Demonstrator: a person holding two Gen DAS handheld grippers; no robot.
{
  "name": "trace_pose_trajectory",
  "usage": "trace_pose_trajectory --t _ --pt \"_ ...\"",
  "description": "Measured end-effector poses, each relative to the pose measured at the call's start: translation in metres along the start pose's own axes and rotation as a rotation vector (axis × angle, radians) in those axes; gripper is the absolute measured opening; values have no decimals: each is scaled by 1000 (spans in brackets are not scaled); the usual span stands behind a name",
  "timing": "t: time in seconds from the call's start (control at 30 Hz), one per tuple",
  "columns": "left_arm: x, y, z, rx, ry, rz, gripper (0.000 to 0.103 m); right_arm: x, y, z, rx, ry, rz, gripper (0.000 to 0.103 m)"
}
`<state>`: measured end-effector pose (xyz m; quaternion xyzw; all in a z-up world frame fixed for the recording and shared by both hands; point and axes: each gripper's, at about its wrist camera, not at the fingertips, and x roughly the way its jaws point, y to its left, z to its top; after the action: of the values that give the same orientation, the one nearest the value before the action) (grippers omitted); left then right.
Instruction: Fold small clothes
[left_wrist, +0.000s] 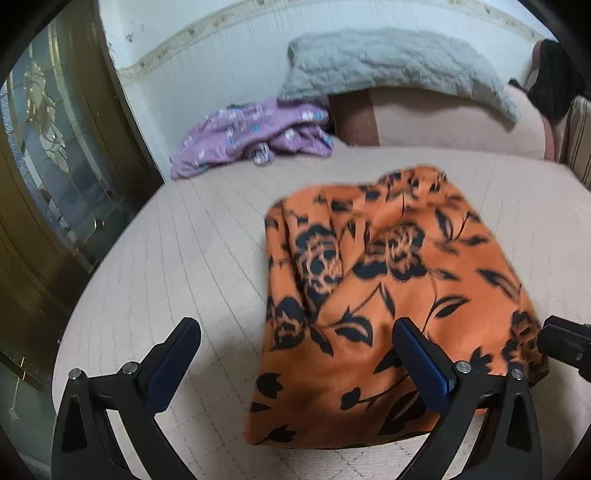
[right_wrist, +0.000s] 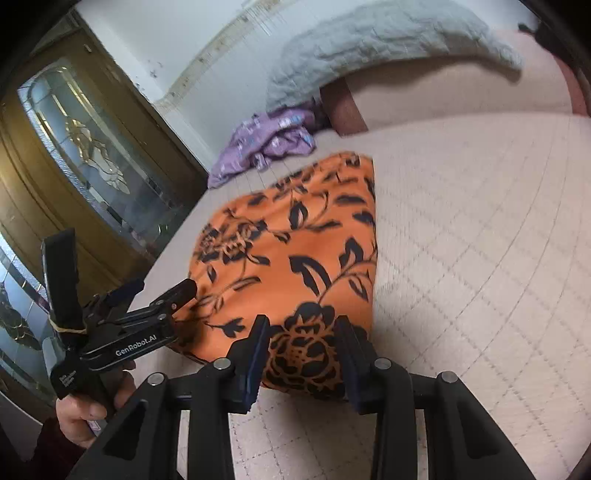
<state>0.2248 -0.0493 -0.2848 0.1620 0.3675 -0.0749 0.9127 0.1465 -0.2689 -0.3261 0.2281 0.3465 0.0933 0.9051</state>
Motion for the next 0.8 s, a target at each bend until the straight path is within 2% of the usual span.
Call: trace_pose_trajectory --t 0.1,0.3,0.47,0.73,0.8 --pt "16 -7 -5 26 56 15 103 14 -6 -3 22 48 -25 39" --pt "13 -8 -4 19 36 28 103 7 -11 0 75 40 8 40" --pt "5 -8 -1 9 3 33 103 -9 -11 6 76 -13 29 41" --pt "-3 -8 5 -2 -30 11 103 -16 -20 11 115 -41 22 41" --pt "-4 -9 6 -3 -33 7 103 -18 -20 11 115 -47 19 45"
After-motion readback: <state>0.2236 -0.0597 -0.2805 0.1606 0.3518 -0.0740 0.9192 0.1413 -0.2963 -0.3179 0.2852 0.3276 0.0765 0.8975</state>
